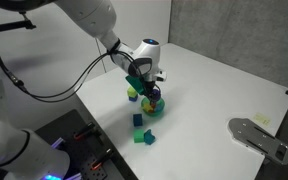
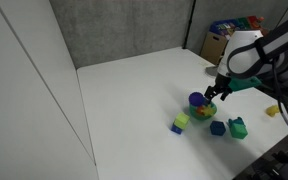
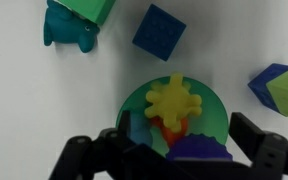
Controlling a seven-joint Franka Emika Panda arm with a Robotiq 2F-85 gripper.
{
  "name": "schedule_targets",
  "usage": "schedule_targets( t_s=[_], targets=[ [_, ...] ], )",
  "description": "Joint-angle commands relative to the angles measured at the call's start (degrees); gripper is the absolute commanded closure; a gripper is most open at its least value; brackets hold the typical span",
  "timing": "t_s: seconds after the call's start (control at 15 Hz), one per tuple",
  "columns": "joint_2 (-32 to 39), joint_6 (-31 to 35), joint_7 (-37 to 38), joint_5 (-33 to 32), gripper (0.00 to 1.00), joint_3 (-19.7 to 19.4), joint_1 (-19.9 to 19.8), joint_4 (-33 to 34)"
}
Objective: Remove the yellow object from the bowl
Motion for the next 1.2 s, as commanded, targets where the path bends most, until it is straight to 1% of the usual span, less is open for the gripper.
schedule_targets(
  t_s=[0.0,0.53,0.93,1.0,1.07,1.13],
  targets=[
    [3.47,1.54,-1.62,0.84,0.0,0.01,0.36,1.28],
    [8.04,7.4,-1.36,0.05,0.0,-0.51,1.01,2.23],
    [9.87,9.72,-1.7,-0.19,0.0,-0.47,1.25,2.97],
    [10.12,9.76,-1.71,-0.23,0.22,-0.5,1.29,3.12],
    [10.35,9.72,-1.73,-0.28,0.26,-0.54,1.32,3.27],
    [10.43,9.56,-1.74,-0.22,0.34,-0.51,1.29,3.39]
  ],
)
